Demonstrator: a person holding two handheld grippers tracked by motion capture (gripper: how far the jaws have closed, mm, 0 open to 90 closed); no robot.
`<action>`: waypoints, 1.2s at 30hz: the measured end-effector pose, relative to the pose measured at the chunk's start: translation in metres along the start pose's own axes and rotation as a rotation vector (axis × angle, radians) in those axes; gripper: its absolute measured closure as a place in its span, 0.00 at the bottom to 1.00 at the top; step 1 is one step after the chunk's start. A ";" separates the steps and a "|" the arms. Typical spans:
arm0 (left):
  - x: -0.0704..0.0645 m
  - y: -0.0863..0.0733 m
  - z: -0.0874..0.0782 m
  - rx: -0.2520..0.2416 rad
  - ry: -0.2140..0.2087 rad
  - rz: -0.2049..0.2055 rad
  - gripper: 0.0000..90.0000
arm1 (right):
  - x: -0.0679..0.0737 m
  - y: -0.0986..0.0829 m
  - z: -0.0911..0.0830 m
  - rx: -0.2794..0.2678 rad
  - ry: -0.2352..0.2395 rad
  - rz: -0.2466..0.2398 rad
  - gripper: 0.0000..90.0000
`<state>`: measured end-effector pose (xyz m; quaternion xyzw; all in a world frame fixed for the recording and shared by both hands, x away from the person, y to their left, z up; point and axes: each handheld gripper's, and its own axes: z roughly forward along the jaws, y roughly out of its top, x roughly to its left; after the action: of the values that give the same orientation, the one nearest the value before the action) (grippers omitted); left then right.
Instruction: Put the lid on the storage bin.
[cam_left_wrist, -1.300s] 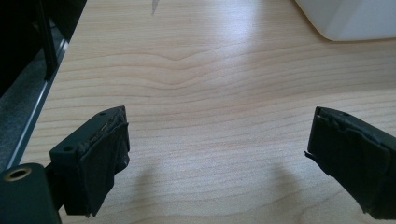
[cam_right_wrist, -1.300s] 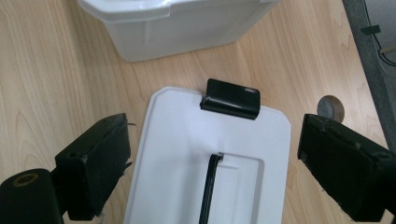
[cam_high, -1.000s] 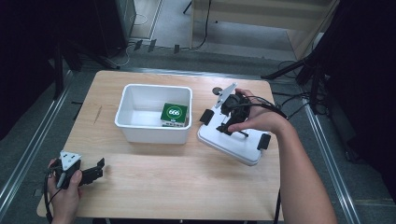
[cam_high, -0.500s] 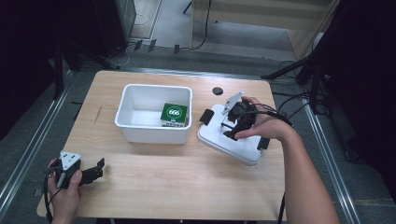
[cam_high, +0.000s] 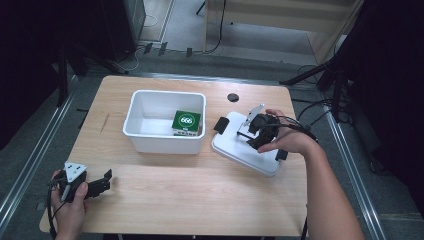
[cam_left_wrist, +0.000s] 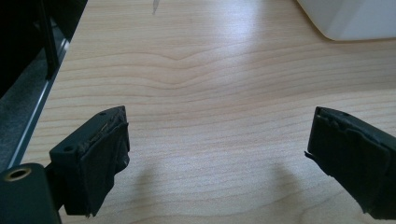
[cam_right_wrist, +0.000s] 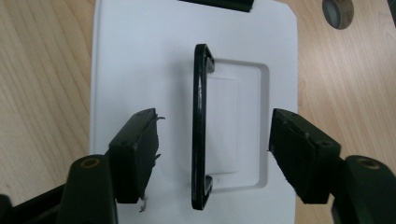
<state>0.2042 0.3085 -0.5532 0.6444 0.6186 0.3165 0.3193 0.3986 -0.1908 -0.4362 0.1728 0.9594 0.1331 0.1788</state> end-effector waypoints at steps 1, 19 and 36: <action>0.000 0.000 0.000 0.000 0.000 0.000 0.07 | -0.001 -0.001 0.001 -0.003 -0.002 0.005 0.39; 0.000 0.000 0.000 0.001 -0.001 0.002 0.07 | -0.009 -0.012 0.018 0.038 0.060 0.073 0.63; 0.000 0.000 0.000 0.000 -0.004 0.002 0.07 | -0.013 -0.008 0.028 0.104 0.097 0.093 0.85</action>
<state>0.2038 0.3082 -0.5531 0.6456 0.6175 0.3152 0.3202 0.4187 -0.1980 -0.4603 0.2197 0.9635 0.0995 0.1165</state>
